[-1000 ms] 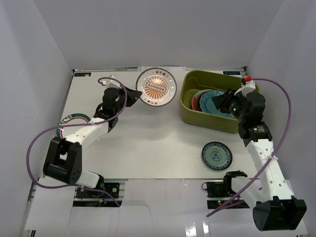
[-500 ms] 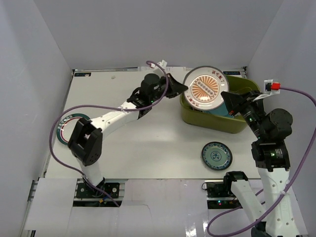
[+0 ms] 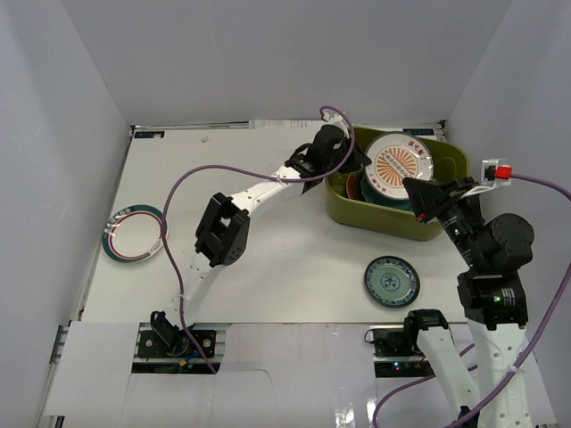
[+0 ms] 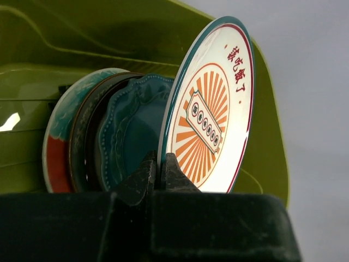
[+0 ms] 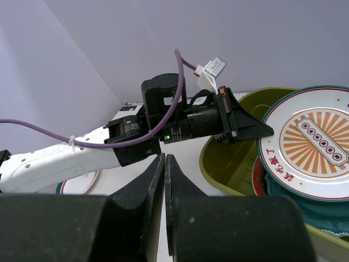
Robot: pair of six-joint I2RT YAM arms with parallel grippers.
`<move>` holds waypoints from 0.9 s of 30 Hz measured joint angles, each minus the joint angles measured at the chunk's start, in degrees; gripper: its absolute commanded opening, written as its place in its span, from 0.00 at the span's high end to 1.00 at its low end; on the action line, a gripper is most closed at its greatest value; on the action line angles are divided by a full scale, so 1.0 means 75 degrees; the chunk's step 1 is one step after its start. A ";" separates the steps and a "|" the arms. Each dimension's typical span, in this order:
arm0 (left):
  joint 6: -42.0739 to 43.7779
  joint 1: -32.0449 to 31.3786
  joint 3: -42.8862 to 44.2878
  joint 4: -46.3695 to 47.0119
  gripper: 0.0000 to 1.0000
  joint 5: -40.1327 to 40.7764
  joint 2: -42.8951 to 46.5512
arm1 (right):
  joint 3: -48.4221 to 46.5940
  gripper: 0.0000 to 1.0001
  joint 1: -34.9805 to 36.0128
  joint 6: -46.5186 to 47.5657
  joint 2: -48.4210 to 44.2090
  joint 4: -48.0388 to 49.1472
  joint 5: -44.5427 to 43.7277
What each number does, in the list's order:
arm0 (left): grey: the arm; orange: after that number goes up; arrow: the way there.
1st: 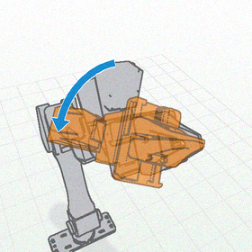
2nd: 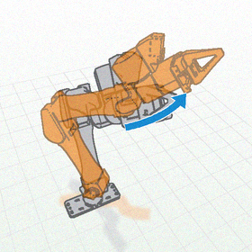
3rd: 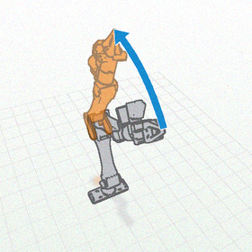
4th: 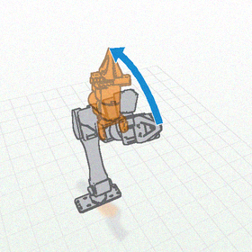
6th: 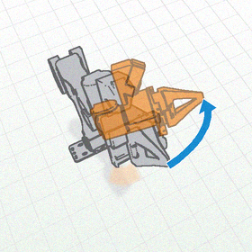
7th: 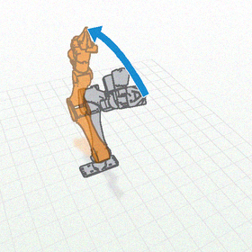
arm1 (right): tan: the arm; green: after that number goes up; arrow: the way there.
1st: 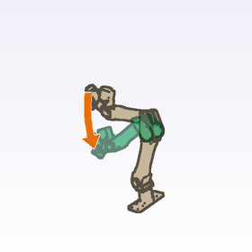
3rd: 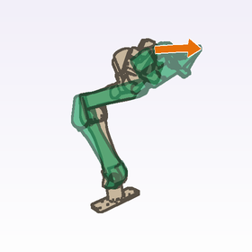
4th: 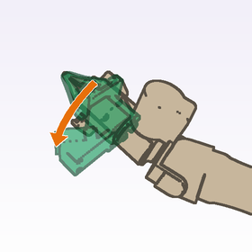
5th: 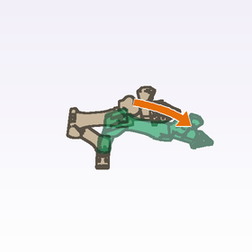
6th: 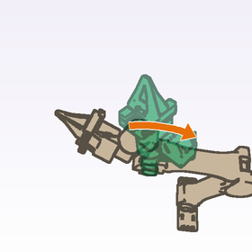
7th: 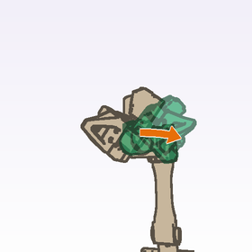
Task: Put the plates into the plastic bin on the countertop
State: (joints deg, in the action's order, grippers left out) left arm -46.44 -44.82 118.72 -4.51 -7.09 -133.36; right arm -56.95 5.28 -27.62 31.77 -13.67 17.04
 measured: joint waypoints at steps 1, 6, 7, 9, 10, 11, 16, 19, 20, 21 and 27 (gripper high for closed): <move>0.0050 -0.0041 0.0373 -0.0152 1.00 0.0015 -0.0248 | 0.0058 0.91 0.0003 0.0032 -0.0061 -0.0020 -0.0052; 0.0265 -0.0195 0.1035 -0.0915 1.00 0.0169 -0.0708 | 0.0280 0.88 0.0000 0.0181 -0.0364 -0.0396 -0.0318; 0.0335 -0.0224 0.1037 -0.1061 0.96 0.0248 -0.0708 | 0.0312 0.87 0.0000 0.0201 -0.0425 -0.0455 -0.0376; 0.0425 -0.0262 0.1052 -0.1230 0.85 0.0393 -0.0711 | 0.0326 0.82 0.0000 0.0233 -0.0498 -0.0571 -0.0481; 0.0463 -0.0277 0.1081 -0.1303 0.72 0.0449 -0.0711 | 0.0326 0.80 0.0000 0.0259 -0.0533 -0.0618 -0.0507; 0.0466 -0.0289 0.1125 -0.1343 0.64 0.0466 -0.0723 | 0.0326 0.77 0.0000 0.0294 -0.0562 -0.0664 -0.0536; 0.0554 -0.0300 0.1294 -0.1204 0.31 0.0408 -0.0734 | 0.0746 0.67 0.0000 0.0420 -0.0886 -0.0947 -0.0676; 0.0621 -0.0291 0.1291 -0.1072 0.18 0.0306 -0.0734 | 0.1425 0.64 0.0000 0.0481 -0.1110 -0.1274 -0.0702; 0.0635 -0.0286 0.1291 -0.1014 0.14 0.0259 -0.0734 | 0.1664 0.63 0.0000 0.0487 -0.1160 -0.1408 -0.0708; 0.0685 -0.0280 0.1291 -0.0973 0.12 0.0216 -0.0726 | 0.1953 0.61 0.0000 0.0484 -0.1218 -0.1547 -0.0708; 0.1064 -0.0277 0.0857 -0.0848 0.05 -0.0166 -0.0003 | 0.3418 0.44 0.0000 0.0286 -0.1443 -0.2095 -0.0565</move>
State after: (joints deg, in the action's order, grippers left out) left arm -38.46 -46.89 125.14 -10.87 -8.34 -133.38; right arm -31.31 5.28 -25.47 20.95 -29.39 12.80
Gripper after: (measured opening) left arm 0.944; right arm 0.485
